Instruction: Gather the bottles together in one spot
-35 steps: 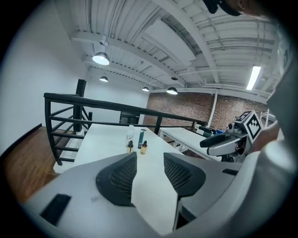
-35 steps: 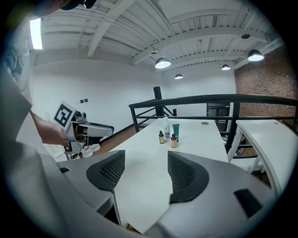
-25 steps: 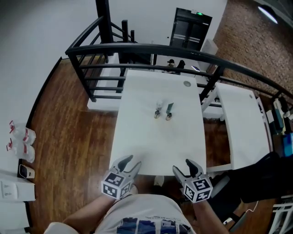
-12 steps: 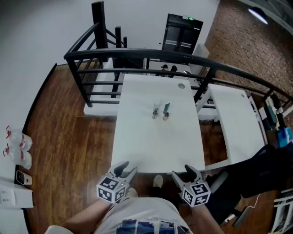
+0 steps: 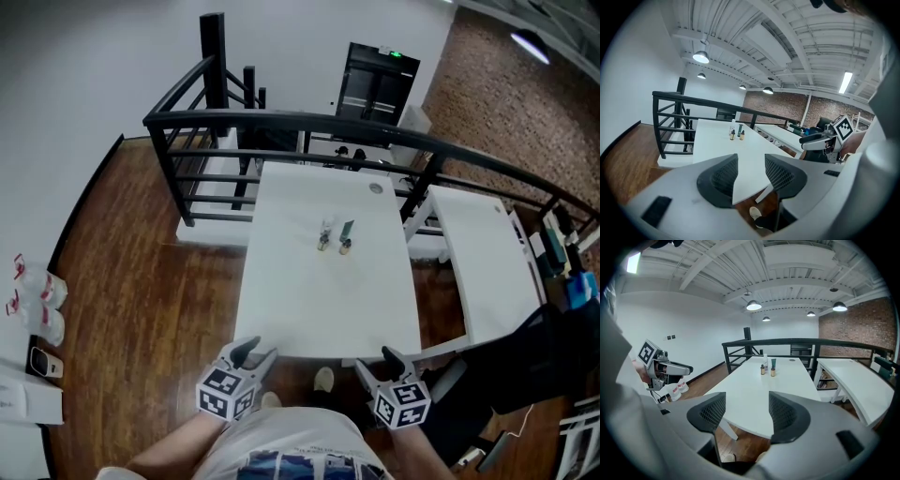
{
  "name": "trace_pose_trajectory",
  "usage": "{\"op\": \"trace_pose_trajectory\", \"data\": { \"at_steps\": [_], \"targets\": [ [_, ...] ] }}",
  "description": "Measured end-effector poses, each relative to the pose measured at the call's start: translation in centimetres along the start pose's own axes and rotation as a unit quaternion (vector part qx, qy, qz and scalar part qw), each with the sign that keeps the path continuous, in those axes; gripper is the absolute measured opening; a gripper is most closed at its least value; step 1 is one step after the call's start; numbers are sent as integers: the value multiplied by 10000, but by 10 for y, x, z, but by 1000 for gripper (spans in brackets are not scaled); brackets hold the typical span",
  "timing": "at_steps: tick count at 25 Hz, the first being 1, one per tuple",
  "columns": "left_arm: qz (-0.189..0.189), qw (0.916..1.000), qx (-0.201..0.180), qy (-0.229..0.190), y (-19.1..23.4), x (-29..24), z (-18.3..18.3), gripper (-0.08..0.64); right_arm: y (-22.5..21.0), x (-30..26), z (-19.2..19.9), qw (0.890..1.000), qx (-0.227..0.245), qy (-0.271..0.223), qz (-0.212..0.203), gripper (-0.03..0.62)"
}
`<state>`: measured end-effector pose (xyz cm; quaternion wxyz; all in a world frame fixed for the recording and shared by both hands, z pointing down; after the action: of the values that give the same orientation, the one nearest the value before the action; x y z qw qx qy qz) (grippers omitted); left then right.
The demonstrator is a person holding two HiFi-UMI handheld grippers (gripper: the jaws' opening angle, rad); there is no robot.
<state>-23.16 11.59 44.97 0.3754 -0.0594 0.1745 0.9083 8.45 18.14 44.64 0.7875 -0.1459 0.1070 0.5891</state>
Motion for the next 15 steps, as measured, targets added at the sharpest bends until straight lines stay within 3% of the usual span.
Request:
{"op": "trace_pose_trajectory", "data": {
  "at_steps": [15],
  "targets": [
    [-87,10000,-14,9,7,22,7,158,21,-1,4,9999,59,61,-85,311]
  ]
}}
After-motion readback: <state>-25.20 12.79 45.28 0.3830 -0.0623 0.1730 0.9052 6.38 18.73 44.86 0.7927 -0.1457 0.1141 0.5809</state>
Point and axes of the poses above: the fingertips, and each gripper's own axes: x backward along the fingers, y to its left, z out of its underside, the point moved 9 cm from there along x, backward along the fingers, and after that the axes turned 12 degrees about -y, right-handed, at the moved point
